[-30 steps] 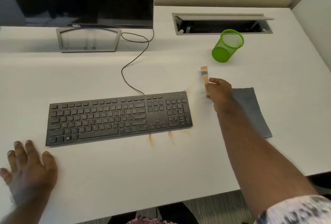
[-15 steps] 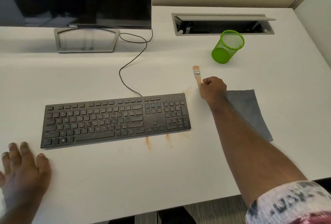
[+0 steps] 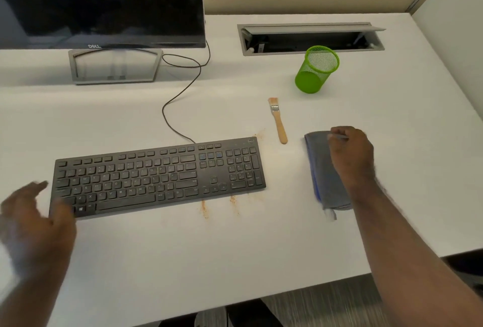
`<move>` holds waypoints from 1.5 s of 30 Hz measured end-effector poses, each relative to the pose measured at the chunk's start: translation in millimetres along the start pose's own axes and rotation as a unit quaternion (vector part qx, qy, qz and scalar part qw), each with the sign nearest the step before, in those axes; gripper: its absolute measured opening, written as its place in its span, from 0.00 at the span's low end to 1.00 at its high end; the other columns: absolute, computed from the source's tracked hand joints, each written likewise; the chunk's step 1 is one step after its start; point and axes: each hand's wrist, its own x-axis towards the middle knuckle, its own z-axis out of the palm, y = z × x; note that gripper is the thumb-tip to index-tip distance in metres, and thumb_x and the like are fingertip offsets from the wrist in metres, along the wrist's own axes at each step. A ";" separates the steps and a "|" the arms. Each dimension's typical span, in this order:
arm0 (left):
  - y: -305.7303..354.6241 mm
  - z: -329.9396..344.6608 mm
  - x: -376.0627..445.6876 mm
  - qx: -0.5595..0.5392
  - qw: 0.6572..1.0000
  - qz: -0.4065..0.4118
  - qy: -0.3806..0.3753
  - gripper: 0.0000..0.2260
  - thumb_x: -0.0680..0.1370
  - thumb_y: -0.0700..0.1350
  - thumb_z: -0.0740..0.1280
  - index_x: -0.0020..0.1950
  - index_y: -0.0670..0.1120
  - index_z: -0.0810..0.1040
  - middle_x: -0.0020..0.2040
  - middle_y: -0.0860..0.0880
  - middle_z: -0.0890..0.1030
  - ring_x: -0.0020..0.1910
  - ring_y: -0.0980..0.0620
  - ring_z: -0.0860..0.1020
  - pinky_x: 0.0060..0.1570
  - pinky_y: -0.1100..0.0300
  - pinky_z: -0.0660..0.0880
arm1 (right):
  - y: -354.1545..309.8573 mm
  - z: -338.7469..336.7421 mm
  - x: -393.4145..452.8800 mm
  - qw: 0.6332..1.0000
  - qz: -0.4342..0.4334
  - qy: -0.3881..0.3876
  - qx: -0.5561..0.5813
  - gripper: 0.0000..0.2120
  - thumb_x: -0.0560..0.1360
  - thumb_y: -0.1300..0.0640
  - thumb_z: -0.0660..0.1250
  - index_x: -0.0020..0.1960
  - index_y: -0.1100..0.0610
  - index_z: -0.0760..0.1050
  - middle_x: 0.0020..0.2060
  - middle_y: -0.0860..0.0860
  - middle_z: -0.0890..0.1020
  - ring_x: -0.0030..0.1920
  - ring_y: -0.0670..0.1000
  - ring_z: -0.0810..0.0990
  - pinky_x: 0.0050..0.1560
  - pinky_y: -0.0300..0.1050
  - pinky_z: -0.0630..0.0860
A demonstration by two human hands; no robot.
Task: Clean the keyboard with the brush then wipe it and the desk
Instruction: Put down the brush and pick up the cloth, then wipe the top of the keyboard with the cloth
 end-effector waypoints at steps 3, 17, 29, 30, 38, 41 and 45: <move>83.4 28.9 -25.4 0.017 0.995 0.090 -0.030 0.17 0.79 0.48 0.61 0.66 0.47 0.77 0.67 0.42 0.76 0.69 0.42 0.72 0.71 0.45 0.68 | 26.3 -18.5 -2.7 0.999 0.006 0.005 -0.039 0.12 0.77 0.52 0.65 0.58 0.53 0.79 0.57 0.54 0.79 0.58 0.57 0.78 0.57 0.48 0.74; 296.6 184.2 -160.7 -0.091 0.860 0.198 -0.460 0.20 0.82 0.44 0.65 0.74 0.49 0.73 0.71 0.50 0.75 0.66 0.52 0.76 0.67 0.52 0.73 | 85.8 -42.4 2.3 0.982 0.121 -0.108 -0.094 0.28 0.75 0.44 0.66 0.72 0.54 0.69 0.66 0.55 0.76 0.66 0.61 0.74 0.64 0.60 0.72; 334.5 210.7 -185.8 -0.116 0.793 0.049 -0.596 0.24 0.82 0.42 0.65 0.78 0.51 0.66 0.71 0.50 0.76 0.56 0.56 0.73 0.50 0.68 0.68 | 77.4 -44.8 8.9 0.975 0.147 -0.164 -0.001 0.07 0.75 0.56 0.69 0.50 0.59 0.81 0.49 0.55 0.84 0.44 0.56 0.80 0.44 0.47 0.75; 335.3 209.6 -184.5 -0.123 0.789 0.039 -0.601 0.24 0.82 0.42 0.65 0.78 0.51 0.66 0.71 0.50 0.75 0.57 0.57 0.71 0.50 0.69 0.69 | 74.3 -47.6 8.5 0.972 0.158 -0.168 0.032 0.05 0.75 0.57 0.69 0.48 0.58 0.80 0.47 0.55 0.84 0.44 0.56 0.80 0.44 0.48 0.77; 320.6 207.7 -172.3 -0.176 0.773 -0.090 -0.603 0.36 0.80 0.52 0.72 0.83 0.50 0.58 0.78 0.48 0.69 0.73 0.48 0.71 0.73 0.47 0.69 | 30.5 -83.7 -10.8 0.885 0.202 -0.253 0.334 0.07 0.78 0.60 0.65 0.55 0.56 0.78 0.50 0.51 0.85 0.51 0.53 0.82 0.52 0.49 0.78; 316.1 196.0 -164.6 -0.250 0.732 -0.198 -0.602 0.39 0.76 0.59 0.73 0.82 0.49 0.61 0.75 0.47 0.73 0.72 0.46 0.72 0.74 0.46 0.67 | 5.5 -94.0 -26.7 0.847 0.187 -0.288 0.407 0.12 0.79 0.62 0.61 0.60 0.57 0.78 0.51 0.50 0.85 0.51 0.49 0.83 0.50 0.44 0.81; 306.3 165.0 -150.4 -0.343 0.648 -0.276 -0.621 0.26 0.74 0.61 0.72 0.66 0.47 0.80 0.62 0.44 0.84 0.65 0.43 0.79 0.69 0.42 0.72 | -23.7 -94.0 -48.2 0.789 0.188 -0.318 0.490 0.16 0.79 0.61 0.59 0.64 0.57 0.77 0.57 0.50 0.83 0.55 0.49 0.82 0.53 0.45 0.81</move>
